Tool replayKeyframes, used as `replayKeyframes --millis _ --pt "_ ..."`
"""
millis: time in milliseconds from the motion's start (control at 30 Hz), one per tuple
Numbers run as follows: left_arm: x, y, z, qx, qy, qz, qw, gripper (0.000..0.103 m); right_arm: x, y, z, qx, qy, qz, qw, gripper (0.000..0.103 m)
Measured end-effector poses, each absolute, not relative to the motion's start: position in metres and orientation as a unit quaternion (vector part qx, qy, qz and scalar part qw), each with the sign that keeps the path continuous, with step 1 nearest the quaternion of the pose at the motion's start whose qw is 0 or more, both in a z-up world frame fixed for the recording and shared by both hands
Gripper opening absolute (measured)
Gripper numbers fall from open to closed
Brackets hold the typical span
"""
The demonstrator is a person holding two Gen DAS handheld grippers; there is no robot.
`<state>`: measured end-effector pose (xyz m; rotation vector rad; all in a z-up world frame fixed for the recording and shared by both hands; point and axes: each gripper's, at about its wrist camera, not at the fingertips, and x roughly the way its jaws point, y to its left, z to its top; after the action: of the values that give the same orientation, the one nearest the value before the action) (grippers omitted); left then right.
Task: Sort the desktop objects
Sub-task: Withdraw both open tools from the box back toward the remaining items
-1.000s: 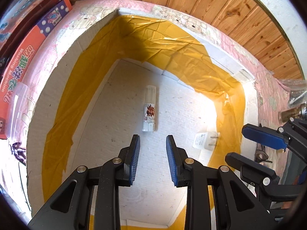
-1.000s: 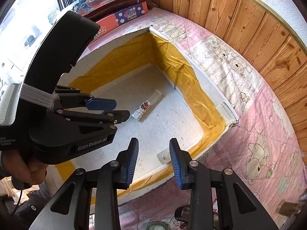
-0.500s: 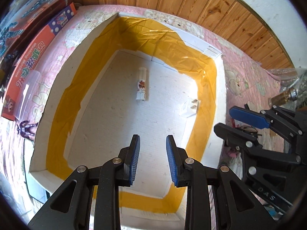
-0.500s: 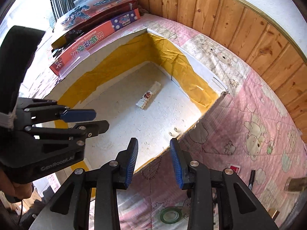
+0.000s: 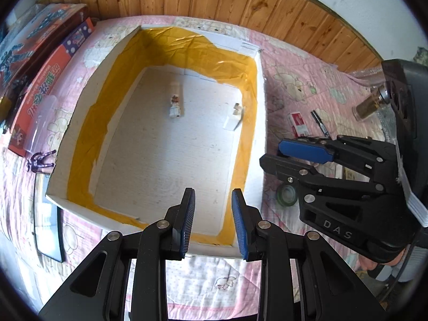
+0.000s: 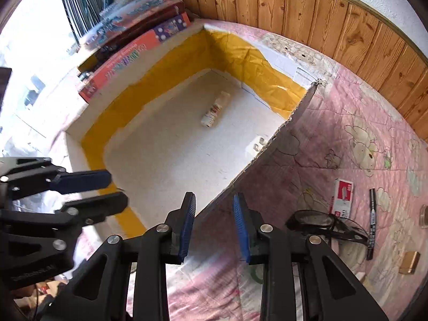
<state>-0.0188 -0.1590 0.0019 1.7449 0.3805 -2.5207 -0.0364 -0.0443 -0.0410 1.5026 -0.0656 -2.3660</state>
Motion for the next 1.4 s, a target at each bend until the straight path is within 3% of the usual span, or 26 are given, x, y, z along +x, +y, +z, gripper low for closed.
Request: replayKeyframes --millis 333,433,867,1067,1233,1300,1400 --pt "0.022 -0.109 0.031 0.516 0.070 -0.854 0.015 0.034 0.041 -0.027 0.003 0.438 -0.071 -0.876 0.188 0.033" --pt "0.037 -0.089 0.033 0.500 0.057 -0.864 -0.007 0.039 0.070 -0.011 0.003 0.409 -0.092 -0.889 0.186 0.043" --pt "0.015 -0.003 -0.029 0.545 0.037 -0.834 -0.082 0.041 0.155 0.084 -0.072 0.399 -0.196 -0.891 0.091 0.043" --pt "-0.017 0.015 -0.072 0.571 0.032 -0.816 -0.083 0.042 0.164 0.145 -0.104 0.409 -0.220 -0.886 0.009 0.062" --pt "-0.033 0.019 -0.100 0.584 0.035 -0.807 -0.081 0.042 0.149 0.170 -0.120 0.428 -0.184 -0.885 -0.018 0.072" --pt "-0.039 0.017 -0.108 0.586 0.039 -0.806 -0.077 0.042 0.138 0.169 -0.126 0.439 -0.145 -0.886 -0.021 0.078" --pt "-0.046 0.011 -0.118 0.589 0.048 -0.804 -0.070 0.042 0.123 0.164 -0.137 0.455 -0.073 -0.887 -0.025 0.079"
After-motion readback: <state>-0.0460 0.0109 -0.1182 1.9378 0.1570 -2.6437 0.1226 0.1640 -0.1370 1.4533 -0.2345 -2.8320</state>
